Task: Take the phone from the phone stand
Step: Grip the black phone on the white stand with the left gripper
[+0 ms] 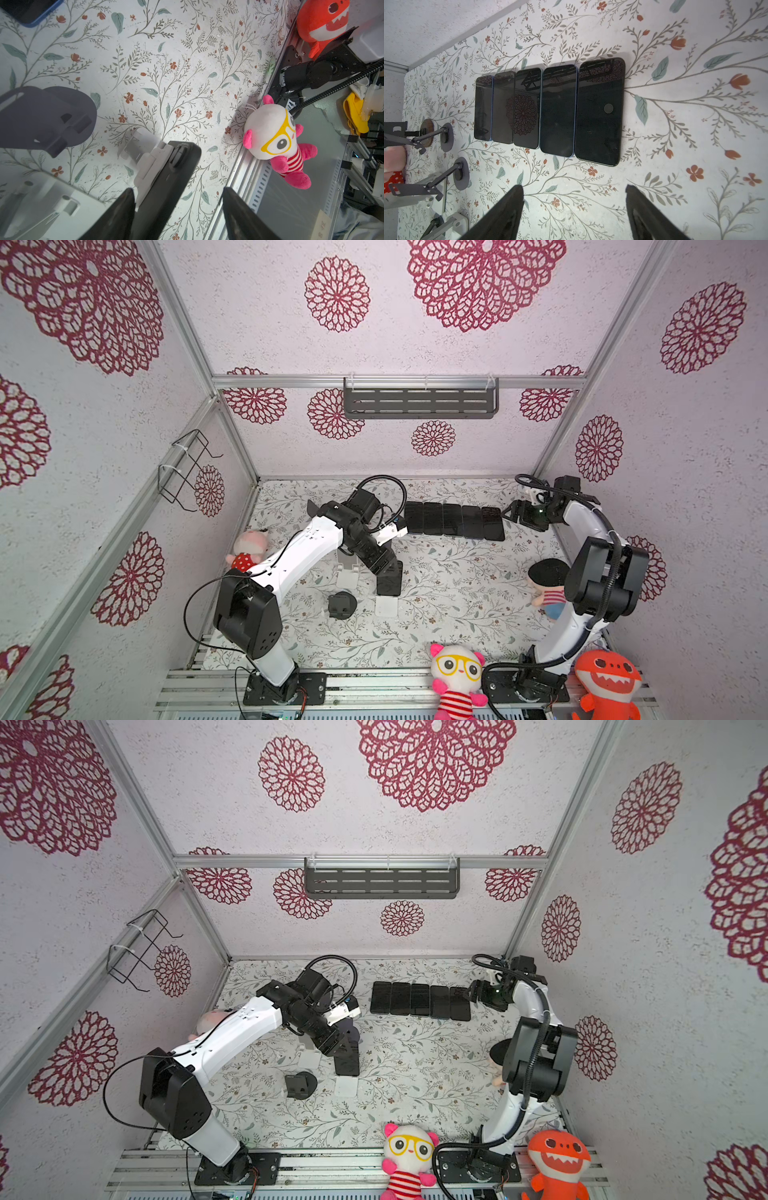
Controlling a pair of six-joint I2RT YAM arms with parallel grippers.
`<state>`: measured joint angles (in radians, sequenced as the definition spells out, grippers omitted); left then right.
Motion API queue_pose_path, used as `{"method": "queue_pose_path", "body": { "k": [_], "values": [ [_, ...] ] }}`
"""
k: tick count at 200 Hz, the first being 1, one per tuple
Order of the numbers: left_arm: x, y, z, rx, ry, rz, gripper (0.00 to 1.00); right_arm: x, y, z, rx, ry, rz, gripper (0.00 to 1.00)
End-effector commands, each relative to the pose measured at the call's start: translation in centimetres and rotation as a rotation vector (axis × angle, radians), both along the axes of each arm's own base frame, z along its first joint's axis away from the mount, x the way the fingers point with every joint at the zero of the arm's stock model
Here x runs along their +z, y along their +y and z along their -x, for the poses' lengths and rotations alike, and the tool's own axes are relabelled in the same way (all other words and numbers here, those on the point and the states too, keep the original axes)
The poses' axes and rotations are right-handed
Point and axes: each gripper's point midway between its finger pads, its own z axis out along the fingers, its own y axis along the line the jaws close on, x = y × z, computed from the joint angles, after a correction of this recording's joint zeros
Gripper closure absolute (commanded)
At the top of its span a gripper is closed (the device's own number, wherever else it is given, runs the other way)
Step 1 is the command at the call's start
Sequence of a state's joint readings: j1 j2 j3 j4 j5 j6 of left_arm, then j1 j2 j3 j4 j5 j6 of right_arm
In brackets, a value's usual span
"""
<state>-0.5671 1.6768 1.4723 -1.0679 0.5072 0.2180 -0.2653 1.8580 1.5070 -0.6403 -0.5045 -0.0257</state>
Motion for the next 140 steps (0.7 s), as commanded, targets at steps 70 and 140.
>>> {"method": "queue_pose_path", "body": {
  "k": [70,140],
  "values": [
    [-1.5,-0.4,-0.8,-0.008,-0.001,-0.03,0.57,1.8,-0.1,0.2,0.002,-0.037,0.014,0.2],
    [-1.6,-0.2,-0.5,-0.004,0.033,-0.054,0.66,1.7,0.3,0.4,0.009,-0.039,-0.004,0.2]
  ]
}}
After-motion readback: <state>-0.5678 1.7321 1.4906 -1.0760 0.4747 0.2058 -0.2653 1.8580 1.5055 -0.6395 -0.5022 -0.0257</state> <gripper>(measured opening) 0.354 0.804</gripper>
